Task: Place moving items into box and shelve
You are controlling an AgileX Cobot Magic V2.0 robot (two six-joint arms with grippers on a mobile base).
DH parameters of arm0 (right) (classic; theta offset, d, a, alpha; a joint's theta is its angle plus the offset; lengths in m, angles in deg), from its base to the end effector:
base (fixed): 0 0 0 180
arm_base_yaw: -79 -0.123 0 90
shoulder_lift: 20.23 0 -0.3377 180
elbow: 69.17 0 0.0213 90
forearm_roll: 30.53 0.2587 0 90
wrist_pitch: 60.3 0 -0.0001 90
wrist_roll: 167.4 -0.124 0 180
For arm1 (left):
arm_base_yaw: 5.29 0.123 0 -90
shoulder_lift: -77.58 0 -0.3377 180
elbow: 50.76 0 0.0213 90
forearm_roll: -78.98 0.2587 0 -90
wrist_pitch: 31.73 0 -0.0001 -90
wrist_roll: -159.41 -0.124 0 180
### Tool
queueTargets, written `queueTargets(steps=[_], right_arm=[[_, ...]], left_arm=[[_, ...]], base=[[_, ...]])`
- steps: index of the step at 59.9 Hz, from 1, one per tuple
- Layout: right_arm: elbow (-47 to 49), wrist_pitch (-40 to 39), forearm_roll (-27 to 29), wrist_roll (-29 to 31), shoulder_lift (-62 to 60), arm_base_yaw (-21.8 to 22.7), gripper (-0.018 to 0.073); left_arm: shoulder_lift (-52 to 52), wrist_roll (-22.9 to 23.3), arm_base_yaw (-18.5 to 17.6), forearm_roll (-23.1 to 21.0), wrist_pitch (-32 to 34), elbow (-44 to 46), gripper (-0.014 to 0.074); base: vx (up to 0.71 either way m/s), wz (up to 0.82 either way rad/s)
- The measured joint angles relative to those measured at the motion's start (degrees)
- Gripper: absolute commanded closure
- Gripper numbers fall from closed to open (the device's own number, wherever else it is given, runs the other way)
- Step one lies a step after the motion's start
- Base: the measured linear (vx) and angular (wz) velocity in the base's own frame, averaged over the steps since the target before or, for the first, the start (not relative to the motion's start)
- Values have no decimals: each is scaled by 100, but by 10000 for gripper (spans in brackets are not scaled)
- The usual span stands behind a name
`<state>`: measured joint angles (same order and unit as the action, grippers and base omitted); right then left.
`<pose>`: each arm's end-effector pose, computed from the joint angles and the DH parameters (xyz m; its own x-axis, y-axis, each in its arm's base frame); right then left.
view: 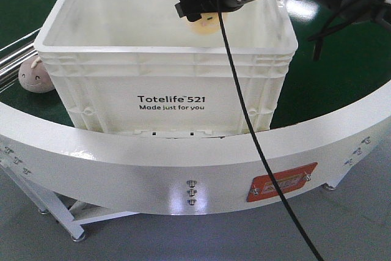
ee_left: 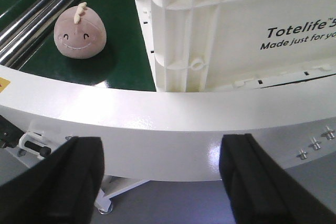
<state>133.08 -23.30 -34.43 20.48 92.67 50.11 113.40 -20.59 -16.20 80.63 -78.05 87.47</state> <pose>0.4301 0.2315 0.3768 -0.4376 -0.4591 -0.7731 -0.5479 0.8179 -0.1757 0.0762 -0.0121 0.3278 -0.5441 0.1251 -0.8296 0.1831 0.9827 0.0281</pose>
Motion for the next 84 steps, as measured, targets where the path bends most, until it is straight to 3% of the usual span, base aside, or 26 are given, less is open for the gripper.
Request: queueTargets(steps=[14, 22, 40, 51, 58, 68, 72, 76, 84], right_arm=[[-23, 280, -26, -199, -608, 5, -104], [-709, 251, -33, -299, -1494, 5, -69], [-2745, 20, -38, -300, -3205, 5, -16], [-3116, -67, -119, -300, -3573, 5, -17], [-3129, -67, -126, -300, -3583, 5, -17], [-3136, -75, -126, -300, -3583, 5, -17], [-3136, -82, -126, -300, -3583, 5, -17], [-3136, -82, -126, -300, -3583, 5, -17], [-3136, -82, -126, -300, -3583, 5, -17]], left_arm=[[6, 37, 0, 0, 0, 0, -11], [272, 333, 0, 149, -17, 99, -55], [2460, 1780, 131, 2258, -399, 1148, -29], [3904, 1783, 800, 2573, -532, 2100, -12], [4610, 1192, 1319, 2017, -448, 2691, -12], [5547, -255, 1917, 76, -183, 3356, -12], [5888, -686, 2074, -497, -84, 3567, -12], [6310, -1046, 2182, -961, 59, 3785, -12], [7060, -1363, 2218, -1383, 357, 4166, -12]], base=[[0, 0], [0, 0], [0, 0], [0, 0], [0, 0], [0, 0], [0, 0], [0, 0], [0, 0]])
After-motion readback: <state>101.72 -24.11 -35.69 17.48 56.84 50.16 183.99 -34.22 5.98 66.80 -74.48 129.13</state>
